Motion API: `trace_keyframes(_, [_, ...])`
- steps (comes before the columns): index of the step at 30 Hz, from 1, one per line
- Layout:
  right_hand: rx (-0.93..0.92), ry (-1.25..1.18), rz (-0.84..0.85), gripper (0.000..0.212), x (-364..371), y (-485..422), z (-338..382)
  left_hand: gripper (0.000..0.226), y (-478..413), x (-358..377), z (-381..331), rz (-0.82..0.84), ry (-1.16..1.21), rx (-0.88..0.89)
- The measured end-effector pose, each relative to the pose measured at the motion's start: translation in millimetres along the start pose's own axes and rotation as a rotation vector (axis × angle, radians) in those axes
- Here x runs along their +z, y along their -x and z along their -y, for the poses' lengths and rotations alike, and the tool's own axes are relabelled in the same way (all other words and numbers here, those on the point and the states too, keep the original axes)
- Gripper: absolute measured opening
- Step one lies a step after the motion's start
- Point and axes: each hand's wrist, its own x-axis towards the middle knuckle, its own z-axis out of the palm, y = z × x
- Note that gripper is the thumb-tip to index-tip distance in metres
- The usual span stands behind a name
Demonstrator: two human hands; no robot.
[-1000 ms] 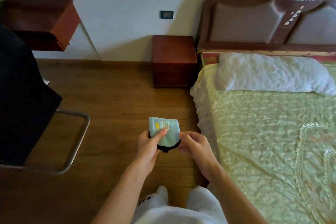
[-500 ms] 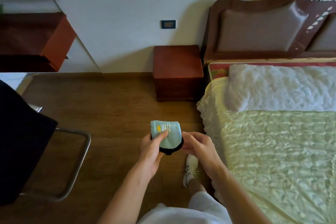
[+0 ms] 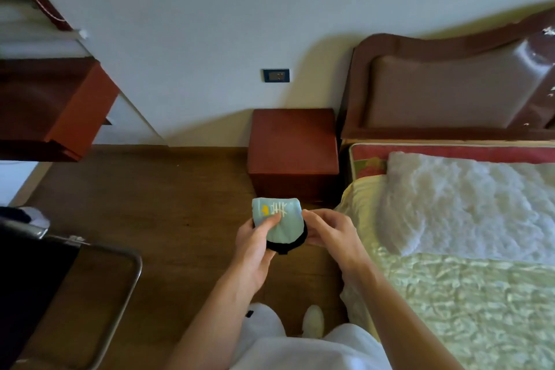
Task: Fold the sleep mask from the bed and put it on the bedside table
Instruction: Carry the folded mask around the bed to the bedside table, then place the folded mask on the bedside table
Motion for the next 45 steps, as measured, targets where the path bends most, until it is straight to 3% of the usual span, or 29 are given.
trace_keyframes(14, [0.051, 0.011, -0.06, 0.048, -3.5, -175.2, 52.2, 0.022, -155.5, 61.4, -98.3, 0.051, 0.021, -0.033])
trace_keyframes(20, [0.056, 0.009, -0.185, 0.02, 5.3, -274.2, 110.5, 0.021, -238.7, 86.2, -186.1, 0.12, 0.028, -0.031])
trace_keyframes(26, [0.057, 0.001, -0.21, 0.035, 24.1, -341.6, 152.2, 0.015, -302.7, 103.9, -245.5, 0.21, 0.036, -0.057])
trace_keyframes(28, [0.072, -0.019, -0.197, 0.043, 27.4, -356.3, 159.6, 0.015, -317.0, 108.5, -255.8, 0.238, 0.018, -0.052])
trace_keyframes(33, [0.126, -0.041, -0.191, 0.019, 30.4, -389.2, 162.6, 0.017, -343.3, 115.4, -267.0, 0.217, 0.011, -0.067])
trace_keyframes(41, [0.167, -0.015, -0.158, 0.025, 26.7, -429.7, 155.4, 0.021, -371.8, 128.2, -273.1, 0.107, -0.025, -0.071])
trace_keyframes(45, [0.193, 0.105, -0.181, 0.015, 20.3, -445.7, 143.5, 0.019, -386.8, 138.2, -264.6, 0.041, -0.023, -0.102])
